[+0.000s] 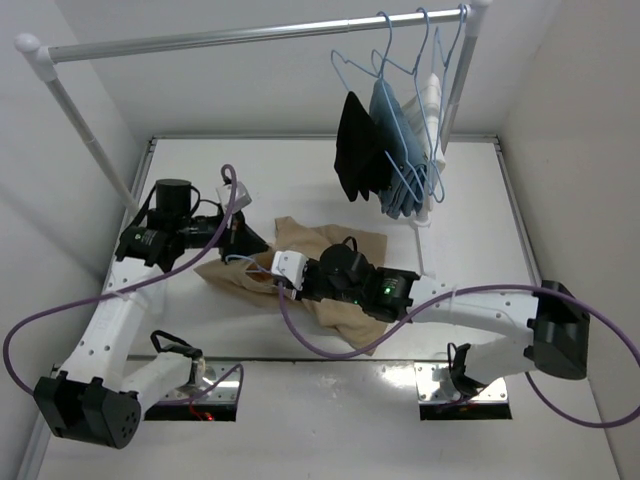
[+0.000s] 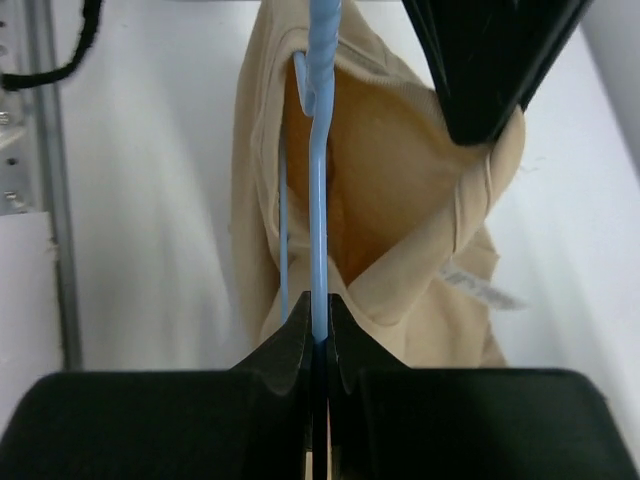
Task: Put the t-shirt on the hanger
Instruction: Place tshirt on hanger
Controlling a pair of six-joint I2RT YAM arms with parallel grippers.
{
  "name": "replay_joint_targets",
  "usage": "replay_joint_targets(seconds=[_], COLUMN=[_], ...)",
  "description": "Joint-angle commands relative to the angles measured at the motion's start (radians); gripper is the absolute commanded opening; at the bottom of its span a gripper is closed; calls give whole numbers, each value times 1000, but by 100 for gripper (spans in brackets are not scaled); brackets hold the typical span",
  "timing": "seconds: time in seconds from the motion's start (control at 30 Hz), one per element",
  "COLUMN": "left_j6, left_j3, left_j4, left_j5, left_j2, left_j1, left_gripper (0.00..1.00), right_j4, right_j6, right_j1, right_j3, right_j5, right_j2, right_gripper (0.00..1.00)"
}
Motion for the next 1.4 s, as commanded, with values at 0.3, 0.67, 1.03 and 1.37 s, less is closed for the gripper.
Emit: replay_joint_targets(seconds=[0.3, 0.67, 1.03, 1.37], left_j6=[18, 221, 198, 359], left_j3=[-49, -57, -15, -79], left_j4=[-7, -72, 226, 178], left_j5=[119, -111, -418, -337], left_j2=[-57, -77, -144, -125], left_j1=[-87, -69, 43, 115], left_gripper=[0, 63, 85, 84], right_j4=[359, 753, 807, 808], right_j6=[-32, 109, 196, 195], right_j1=[20, 29, 29, 29], right_j3=[-110, -334, -354, -373], right_j5=[138, 164, 134, 115], right_j2=[86, 156, 207, 198], right_gripper=[0, 0, 0, 0])
